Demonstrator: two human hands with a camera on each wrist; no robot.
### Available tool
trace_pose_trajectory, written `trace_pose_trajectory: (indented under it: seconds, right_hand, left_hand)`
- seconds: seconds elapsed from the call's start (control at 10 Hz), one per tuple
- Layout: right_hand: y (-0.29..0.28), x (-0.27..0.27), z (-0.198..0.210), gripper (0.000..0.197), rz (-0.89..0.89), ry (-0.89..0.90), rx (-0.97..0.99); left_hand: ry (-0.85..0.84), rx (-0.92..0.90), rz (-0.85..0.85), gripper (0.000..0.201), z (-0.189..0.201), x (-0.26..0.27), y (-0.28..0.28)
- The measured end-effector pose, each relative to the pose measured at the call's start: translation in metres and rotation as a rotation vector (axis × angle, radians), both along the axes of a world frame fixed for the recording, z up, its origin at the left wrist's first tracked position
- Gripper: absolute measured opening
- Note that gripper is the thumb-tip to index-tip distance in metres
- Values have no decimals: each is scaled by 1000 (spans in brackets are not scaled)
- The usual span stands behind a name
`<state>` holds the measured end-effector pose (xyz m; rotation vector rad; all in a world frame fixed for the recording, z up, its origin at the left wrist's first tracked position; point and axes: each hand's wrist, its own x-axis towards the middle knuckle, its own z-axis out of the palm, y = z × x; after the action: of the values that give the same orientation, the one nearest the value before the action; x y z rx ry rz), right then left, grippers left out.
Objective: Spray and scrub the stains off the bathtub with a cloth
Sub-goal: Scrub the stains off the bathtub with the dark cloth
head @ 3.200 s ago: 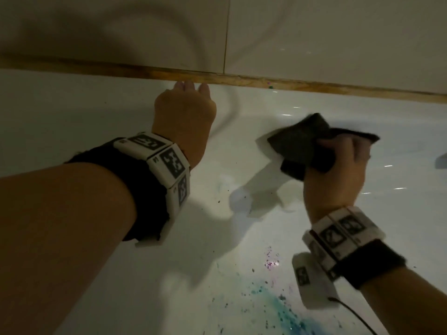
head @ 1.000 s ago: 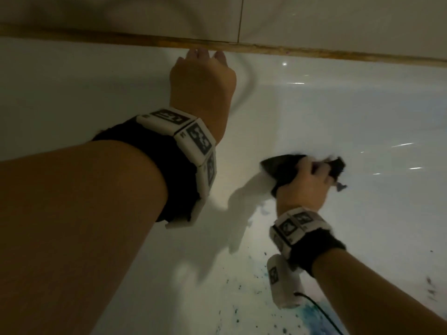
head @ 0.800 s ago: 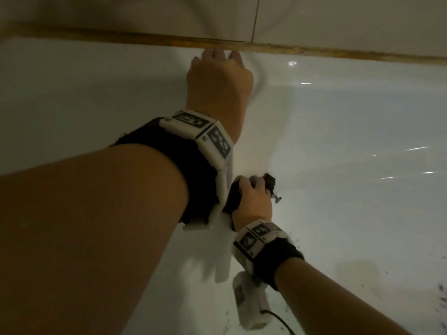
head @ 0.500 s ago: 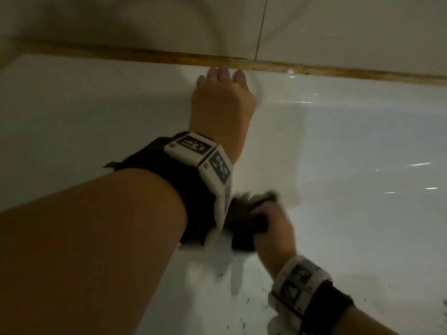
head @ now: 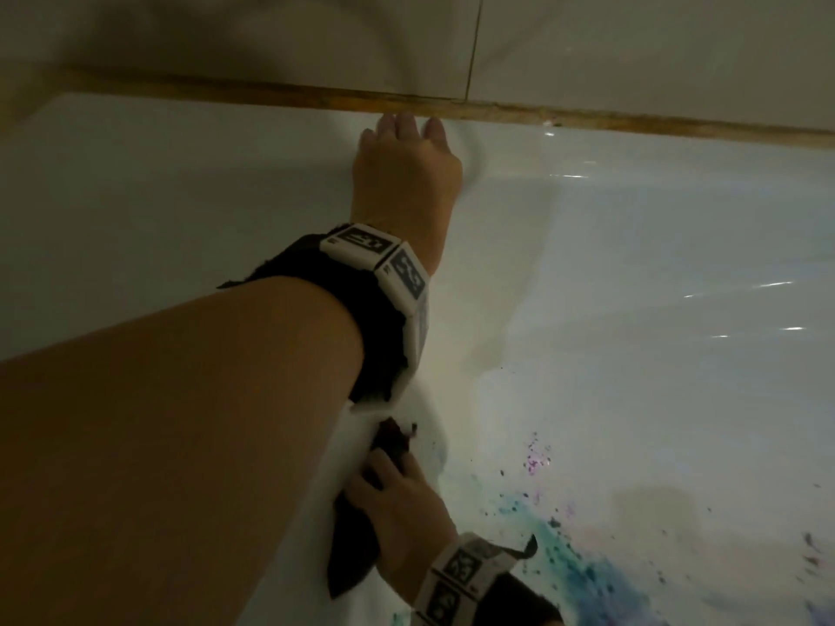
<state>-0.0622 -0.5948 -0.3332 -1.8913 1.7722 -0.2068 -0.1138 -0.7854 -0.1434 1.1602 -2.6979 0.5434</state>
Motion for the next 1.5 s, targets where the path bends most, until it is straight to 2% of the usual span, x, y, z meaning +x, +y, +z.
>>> trace_pose_trajectory:
  seconds: [0.1,0.2,0.3,0.4,0.5,0.6,0.7,0.8,0.9,1.0,1.1,1.2,1.3,1.4,1.5]
  right_hand:
    - [13,-19,34,33,-21,-98,68]
    - [42,-33,58,30,-417,-290,-54]
    - [95,-47,70,21,-674,-319,33]
    - [141,-68,85,19,-749,-273,169]
    - [167,-77,83,28,-679,-116,291]
    - [176,-81,71,28,-683,-45,372]
    - [173,-75,60,24,-612,30,515]
    - [170,-64,55,23,-556,27,539]
    - [162,-61,46,16,-596,-12,560]
    - [140,-61,46,28,-760,-166,503]
    - [104,-62,51,44,-885,-387,324]
    - [63,-57,56,56,-845,-435,153]
    - [24,-39,55,59,-678,-307,123]
    - [8,-13,47,64,-541,-202,151]
    - [11,7,42,66,-472,-133,127]
  left_hand:
    - [-111,121,137,56,29,15,20]
    - [-210,260,92,66,42,36,47]
    - [-453,374,83,65,30,89,95]
    - [-879,561,194,95,-4,151,147]
    - [-1034,599,283,105,-24,179,179]
    - [-973,597,302,96,-28,177,191]
    - [-1009,607,348,101,-32,169,191]
    - [-1022,605,362,104,-38,165,190]
    - [-1060,581,299,105,-41,161,184]
    - [-1054,561,220,111,-51,163,175]
    - [-1024,538,203,112,-62,166,171]
    - [-992,563,206,101,-65,163,173]
    - [-983,570,216,99,-66,159,172]
    - [-953,597,226,97,-68,157,171]
    - [-872,622,245,81,-71,150,173]
